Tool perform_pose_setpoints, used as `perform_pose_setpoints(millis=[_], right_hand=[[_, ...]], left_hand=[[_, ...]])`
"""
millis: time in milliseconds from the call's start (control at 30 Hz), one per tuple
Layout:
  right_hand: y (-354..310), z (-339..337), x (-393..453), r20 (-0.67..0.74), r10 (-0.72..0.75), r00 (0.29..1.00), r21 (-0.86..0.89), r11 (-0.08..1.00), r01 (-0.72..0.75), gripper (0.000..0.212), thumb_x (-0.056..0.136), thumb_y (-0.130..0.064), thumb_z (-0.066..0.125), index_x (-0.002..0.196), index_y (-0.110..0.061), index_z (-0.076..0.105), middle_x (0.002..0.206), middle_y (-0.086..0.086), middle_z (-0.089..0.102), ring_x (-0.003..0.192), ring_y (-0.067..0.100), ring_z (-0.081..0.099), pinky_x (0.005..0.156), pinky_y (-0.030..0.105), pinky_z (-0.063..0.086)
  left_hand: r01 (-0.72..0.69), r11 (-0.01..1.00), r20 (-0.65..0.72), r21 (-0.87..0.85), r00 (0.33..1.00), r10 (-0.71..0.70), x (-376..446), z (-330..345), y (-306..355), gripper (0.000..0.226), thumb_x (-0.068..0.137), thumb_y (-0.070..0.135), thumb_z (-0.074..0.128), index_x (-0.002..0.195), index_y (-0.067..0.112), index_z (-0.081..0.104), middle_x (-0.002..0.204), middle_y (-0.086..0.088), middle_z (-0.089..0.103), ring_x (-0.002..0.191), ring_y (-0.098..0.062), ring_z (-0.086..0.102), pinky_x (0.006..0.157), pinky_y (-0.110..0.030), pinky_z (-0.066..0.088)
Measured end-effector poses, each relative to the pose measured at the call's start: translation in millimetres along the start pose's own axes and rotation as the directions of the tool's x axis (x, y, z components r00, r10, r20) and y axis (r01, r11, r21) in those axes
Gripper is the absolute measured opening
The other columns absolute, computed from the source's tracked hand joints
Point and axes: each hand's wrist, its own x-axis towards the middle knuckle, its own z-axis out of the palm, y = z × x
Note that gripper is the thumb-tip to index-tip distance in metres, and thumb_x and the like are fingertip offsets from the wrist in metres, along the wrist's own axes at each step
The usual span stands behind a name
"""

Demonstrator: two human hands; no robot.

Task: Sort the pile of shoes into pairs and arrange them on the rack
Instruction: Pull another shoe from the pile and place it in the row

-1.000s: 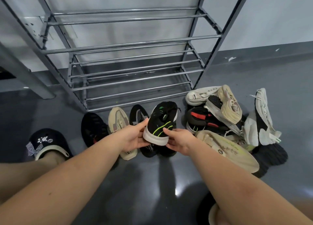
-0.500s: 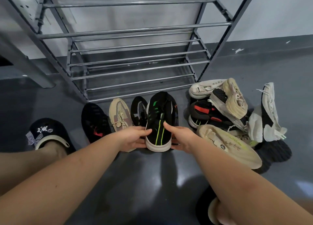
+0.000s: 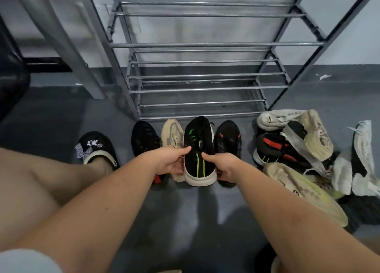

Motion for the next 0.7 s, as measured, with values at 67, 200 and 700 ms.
perform_pose_setpoints(millis=[67,200,700], right_hand=[[-1.1,7.8,-1.9,-0.003,-0.017,1.0,-0.032,0.999,0.016,0.034,0.086,-0.025,0.067,0.111,-0.003,0.062,0.118,0.014,0.066,0.107,0.028,0.063,0.08,0.033,0.051],[1.4,13.6,-4.8,0.0,-0.043,0.999,-0.09,0.995,0.043,0.037,0.087,-0.025,0.066,0.114,-0.001,0.06,0.104,0.011,0.069,0.085,0.023,0.065,0.067,0.031,0.052],[39.1,-32.9,-2.3,-0.063,-0.007,0.998,-0.175,0.985,-0.004,0.035,0.084,-0.03,0.069,0.112,-0.011,0.059,0.112,0.008,0.067,0.105,0.025,0.063,0.099,0.042,0.047]], left_hand=[[0.016,1.0,-0.004,0.013,1.0,-0.016,-7.6,-8.8,0.3,0.023,0.093,0.025,0.054,0.111,0.012,0.059,0.093,-0.003,0.068,0.083,-0.015,0.065,0.064,-0.025,0.056],[0.043,0.998,0.003,0.038,0.999,-0.043,-13.4,-19.5,-0.7,0.033,0.091,0.018,0.057,0.122,0.009,0.055,0.099,-0.006,0.066,0.088,-0.017,0.064,0.069,-0.026,0.053],[0.004,0.962,0.026,0.272,1.0,-0.011,12.6,24.3,-22.6,0.036,0.092,0.016,0.056,0.127,0.01,0.054,0.122,-0.009,0.062,0.107,-0.02,0.061,0.091,-0.031,0.05]])
